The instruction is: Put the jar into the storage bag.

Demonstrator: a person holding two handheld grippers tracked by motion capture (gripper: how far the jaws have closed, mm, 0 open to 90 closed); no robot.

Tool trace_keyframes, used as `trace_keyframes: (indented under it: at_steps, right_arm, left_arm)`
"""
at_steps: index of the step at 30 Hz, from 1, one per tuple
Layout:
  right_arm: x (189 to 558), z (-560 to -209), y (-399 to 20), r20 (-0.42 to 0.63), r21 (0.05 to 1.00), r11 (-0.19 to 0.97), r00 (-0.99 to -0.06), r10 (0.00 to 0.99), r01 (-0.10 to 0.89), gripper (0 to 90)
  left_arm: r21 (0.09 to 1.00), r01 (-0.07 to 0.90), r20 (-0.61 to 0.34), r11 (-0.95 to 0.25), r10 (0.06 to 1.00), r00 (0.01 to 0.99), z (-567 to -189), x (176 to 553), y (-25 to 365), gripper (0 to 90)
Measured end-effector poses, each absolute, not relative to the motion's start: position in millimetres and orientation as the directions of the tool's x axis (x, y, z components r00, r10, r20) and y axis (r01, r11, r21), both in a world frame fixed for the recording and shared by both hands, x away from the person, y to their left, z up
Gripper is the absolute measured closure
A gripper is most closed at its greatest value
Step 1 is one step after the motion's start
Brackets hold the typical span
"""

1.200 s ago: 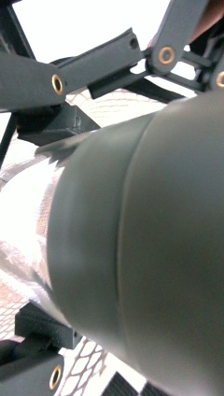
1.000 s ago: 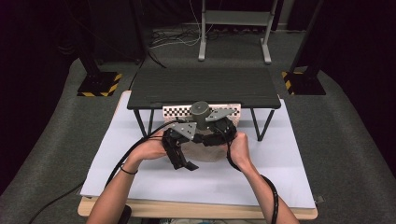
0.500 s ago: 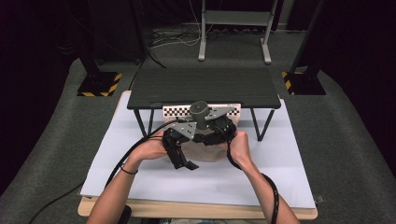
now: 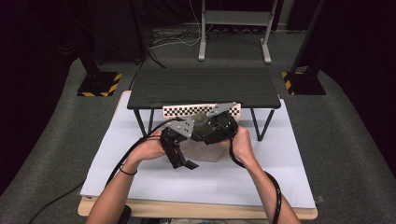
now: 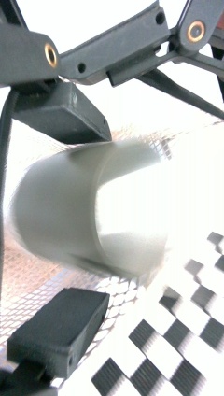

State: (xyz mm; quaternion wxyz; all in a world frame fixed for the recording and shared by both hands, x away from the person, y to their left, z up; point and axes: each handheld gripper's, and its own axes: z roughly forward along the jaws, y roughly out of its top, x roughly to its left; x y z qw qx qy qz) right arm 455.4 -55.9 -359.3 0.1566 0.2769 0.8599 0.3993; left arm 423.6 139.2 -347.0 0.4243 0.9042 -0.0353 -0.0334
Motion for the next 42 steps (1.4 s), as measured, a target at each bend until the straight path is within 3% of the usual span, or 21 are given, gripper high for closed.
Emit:
trace_keyframes:
  at_steps: [8, 20, 25, 35, 37, 40, 41, 42]
  right_arm:
    - [444.8, -345.4, -59.6, -0.060, 0.799, 0.519, -0.818, 0.572, 0.304, 13.5]
    - [431.4, -326.3, -66.0, -0.133, 0.836, 0.499, -0.801, 0.584, 0.226, 11.1]
    - [431.8, -320.9, -69.7, -0.103, 0.860, 0.459, -0.805, 0.585, 0.223, 11.1]
    - [427.9, -318.6, -66.1, -0.156, 0.837, 0.506, -0.794, 0.587, 0.210, 11.8]
    - [427.4, -319.1, -66.6, -0.156, 0.840, 0.503, -0.798, 0.582, 0.203, 12.9]
    - [421.2, -313.8, -69.3, -0.181, 0.867, 0.473, -0.786, 0.591, 0.156, 22.6]
    - [415.1, -306.9, -72.5, -0.183, 0.887, 0.444, -0.787, 0.590, 0.127, 29.8]
    - [411.3, -302.5, -74.3, -0.194, 0.891, 0.440, -0.782, 0.592, 0.111, 30.3]
  left_arm:
    - [0.805, -0.077, 0.018, -0.589, -0.105, 0.994, -335.2, 414.1, 144.5, 0.0]
    - [0.789, -0.100, 0.125, -0.606, -0.002, 0.992, -320.7, 407.3, 161.4, 0.0]
    - [0.788, -0.104, 0.123, -0.607, -0.010, 0.992, -321.0, 405.8, 161.6, 0.0]
    - [0.753, -0.099, 0.111, -0.650, -0.023, 0.994, -327.8, 409.2, 157.9, 0.0]
    - [0.748, -0.102, 0.112, -0.655, -0.026, 0.993, -328.4, 409.6, 157.8, 0.0]
    - [0.749, -0.096, 0.103, -0.656, -0.027, 0.994, -329.4, 410.0, 157.7, 0.0]
    - [0.749, -0.094, 0.100, -0.656, -0.029, 0.995, -329.3, 410.2, 157.7, 0.0]
    - [0.749, -0.094, 0.100, -0.656, -0.029, 0.995, -329.3, 410.2, 157.7, 0.0]
